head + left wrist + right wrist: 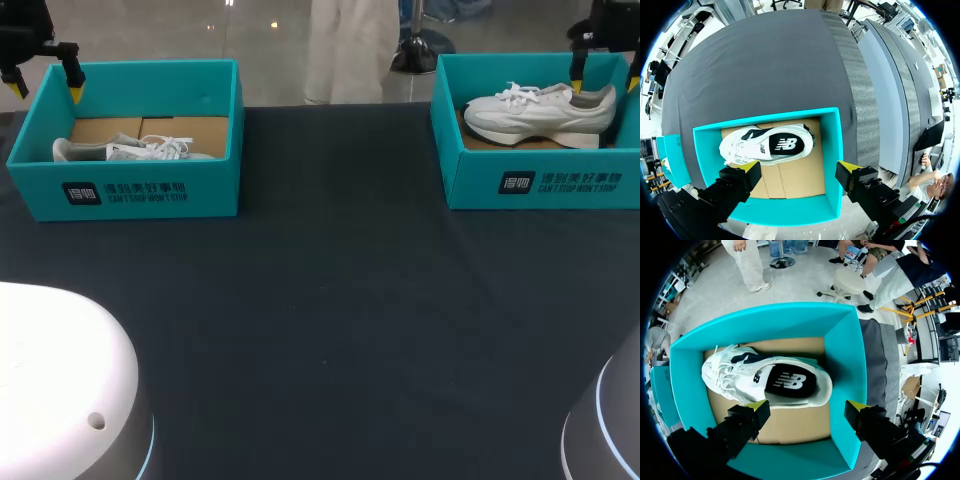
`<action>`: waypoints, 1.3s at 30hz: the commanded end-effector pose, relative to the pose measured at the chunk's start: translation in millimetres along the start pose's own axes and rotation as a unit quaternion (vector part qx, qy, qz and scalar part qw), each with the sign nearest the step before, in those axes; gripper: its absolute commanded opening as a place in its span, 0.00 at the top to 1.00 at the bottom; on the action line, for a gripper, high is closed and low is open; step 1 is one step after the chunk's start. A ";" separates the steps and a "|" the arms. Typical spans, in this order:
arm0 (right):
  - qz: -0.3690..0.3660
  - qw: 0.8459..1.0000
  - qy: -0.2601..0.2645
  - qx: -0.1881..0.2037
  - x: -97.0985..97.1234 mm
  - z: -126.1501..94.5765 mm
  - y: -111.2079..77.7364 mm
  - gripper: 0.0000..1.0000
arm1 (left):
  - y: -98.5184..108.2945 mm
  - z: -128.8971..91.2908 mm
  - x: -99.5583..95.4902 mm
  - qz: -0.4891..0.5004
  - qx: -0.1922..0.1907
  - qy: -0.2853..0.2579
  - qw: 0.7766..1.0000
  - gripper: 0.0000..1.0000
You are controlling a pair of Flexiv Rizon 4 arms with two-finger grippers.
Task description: Take the shoe out of the shoebox, open the shoe tongue, remove and reinsert the insole, then place the shoe into the shoebox
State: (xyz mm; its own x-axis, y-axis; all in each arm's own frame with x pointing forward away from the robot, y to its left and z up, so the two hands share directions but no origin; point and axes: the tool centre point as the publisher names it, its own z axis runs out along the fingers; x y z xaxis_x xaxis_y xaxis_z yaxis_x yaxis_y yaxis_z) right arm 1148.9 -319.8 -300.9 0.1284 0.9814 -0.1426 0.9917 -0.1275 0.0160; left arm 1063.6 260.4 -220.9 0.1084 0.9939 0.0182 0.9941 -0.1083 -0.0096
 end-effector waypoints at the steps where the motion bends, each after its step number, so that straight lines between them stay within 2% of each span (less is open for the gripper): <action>1: -0.005 1.000 0.000 0.008 -1.9 7.5 12.9 0.00 | -0.1 -0.3 0.4 0.001 0.000 0.000 1.000 0.00; 20: -0.015 1.000 0.007 0.009 -0.5 31.4 24.7 0.00 | -0.1 -0.3 0.4 0.001 0.000 0.000 1.000 0.00; 39: -0.014 1.000 0.009 0.021 -4.9 54.4 27.8 0.00 | -0.1 -0.3 0.4 0.001 0.000 0.000 1.000 0.00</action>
State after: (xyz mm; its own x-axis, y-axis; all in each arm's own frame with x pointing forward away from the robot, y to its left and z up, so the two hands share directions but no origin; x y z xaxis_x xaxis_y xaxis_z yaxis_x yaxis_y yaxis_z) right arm 1164.8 -331.2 -348.6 0.0994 0.9866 -0.1291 0.9950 -0.0998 0.0027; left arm 1063.6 260.5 -220.9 0.1084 0.9939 0.0182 0.9941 -0.1083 -0.0096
